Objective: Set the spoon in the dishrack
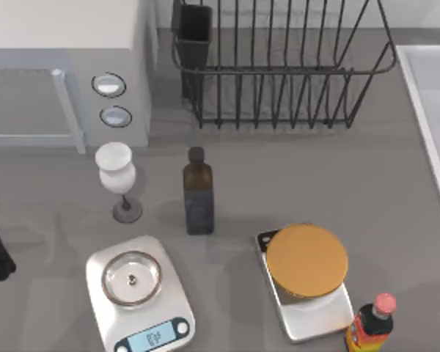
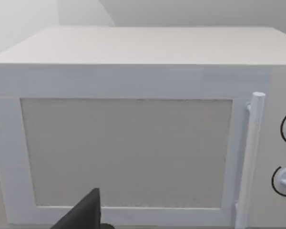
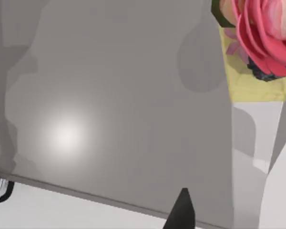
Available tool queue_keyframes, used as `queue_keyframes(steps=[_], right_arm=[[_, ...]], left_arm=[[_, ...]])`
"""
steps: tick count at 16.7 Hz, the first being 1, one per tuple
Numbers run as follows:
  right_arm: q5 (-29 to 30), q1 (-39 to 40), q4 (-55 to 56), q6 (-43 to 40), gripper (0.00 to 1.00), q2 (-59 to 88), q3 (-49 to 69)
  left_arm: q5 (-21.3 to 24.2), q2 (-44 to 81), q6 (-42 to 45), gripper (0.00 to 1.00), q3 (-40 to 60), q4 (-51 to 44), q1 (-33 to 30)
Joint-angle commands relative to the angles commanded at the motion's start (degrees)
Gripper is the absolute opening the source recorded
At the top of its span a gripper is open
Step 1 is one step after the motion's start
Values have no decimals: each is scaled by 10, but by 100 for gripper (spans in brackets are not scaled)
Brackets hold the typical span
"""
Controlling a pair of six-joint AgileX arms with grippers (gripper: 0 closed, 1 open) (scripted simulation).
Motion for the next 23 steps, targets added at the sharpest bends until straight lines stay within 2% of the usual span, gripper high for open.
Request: queue_keyframes(steps=[3, 6, 14, 17, 20, 23], right_arm=[[61, 88, 74, 51, 0, 6, 9], [144, 217, 178, 124, 0, 15, 16], [405, 666, 555, 377, 0, 10, 14], [494, 808, 689, 465, 0, -4, 9], [560, 900, 782, 528, 0, -17, 2], [591, 939, 821, 557, 0, -23, -3]], left_arm=[[0, 0, 0, 100, 0, 0, 0], [0, 0, 0, 100, 0, 0, 0], [0, 0, 0, 100, 0, 0, 0], [0, 0, 0, 100, 0, 0, 0], [0, 0, 0, 100, 0, 0, 0], [0, 0, 0, 100, 0, 0, 0]])
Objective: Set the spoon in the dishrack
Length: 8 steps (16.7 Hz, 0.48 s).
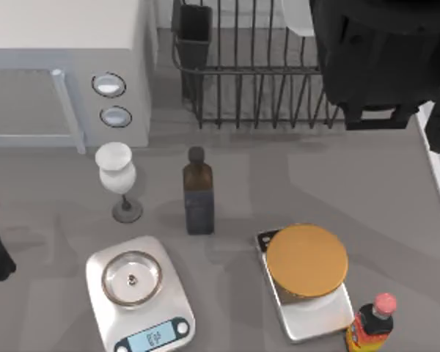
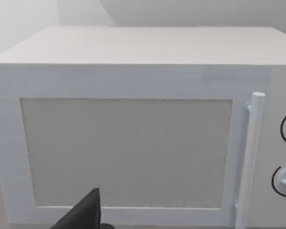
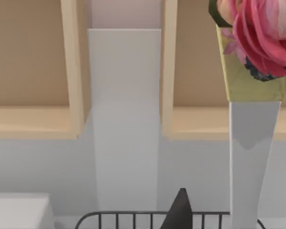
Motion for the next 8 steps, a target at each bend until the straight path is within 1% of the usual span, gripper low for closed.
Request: queue_keyframes(steps=[6, 8], right_arm=[[-2, -2, 1, 1, 0, 3, 1], [-14, -13, 21, 1, 0, 23, 1]], left_arm=[[0, 0, 0, 100, 0, 0, 0], [0, 0, 0, 100, 0, 0, 0]])
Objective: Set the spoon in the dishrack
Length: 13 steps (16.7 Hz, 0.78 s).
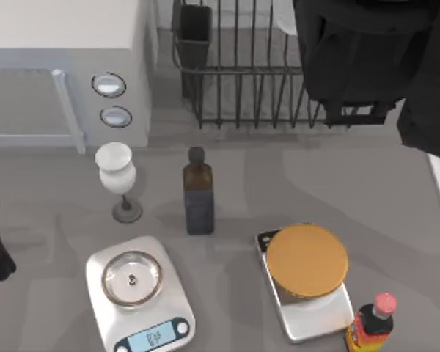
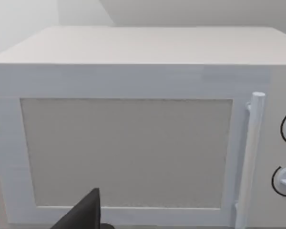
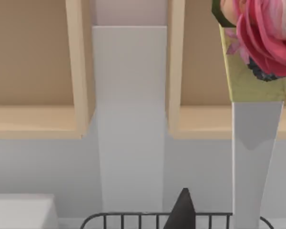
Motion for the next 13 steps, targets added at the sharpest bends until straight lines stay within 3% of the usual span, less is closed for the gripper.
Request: queue_keyframes(steps=[9, 13], right_arm=[[-158, -160, 316, -4, 0, 253, -40], [-210, -215, 391, -7, 0, 319, -59]], left_arm=[[0, 0, 0, 100, 0, 0, 0], [0, 0, 0, 100, 0, 0, 0]])
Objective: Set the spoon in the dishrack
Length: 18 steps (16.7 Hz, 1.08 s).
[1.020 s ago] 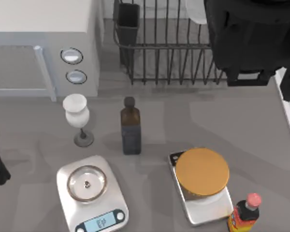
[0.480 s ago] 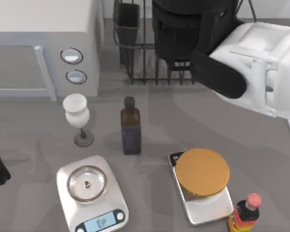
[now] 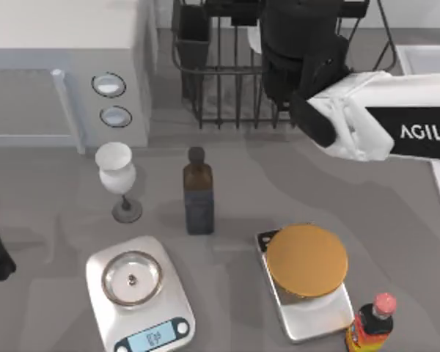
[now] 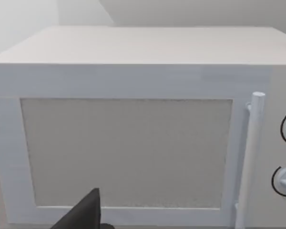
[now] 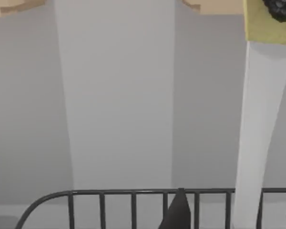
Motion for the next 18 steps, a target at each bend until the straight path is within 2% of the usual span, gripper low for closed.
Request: queue_keyframes(steps=[4, 17, 18], right_arm=[[-3, -3, 4, 0, 0, 3, -1], [-3, -3, 4, 0, 98, 3, -1], [-3, -3, 4, 0, 100, 3, -1]], left_arm=[[0, 0, 0, 100, 0, 0, 0], [0, 0, 0, 100, 0, 0, 0], [0, 0, 0, 100, 0, 0, 0]])
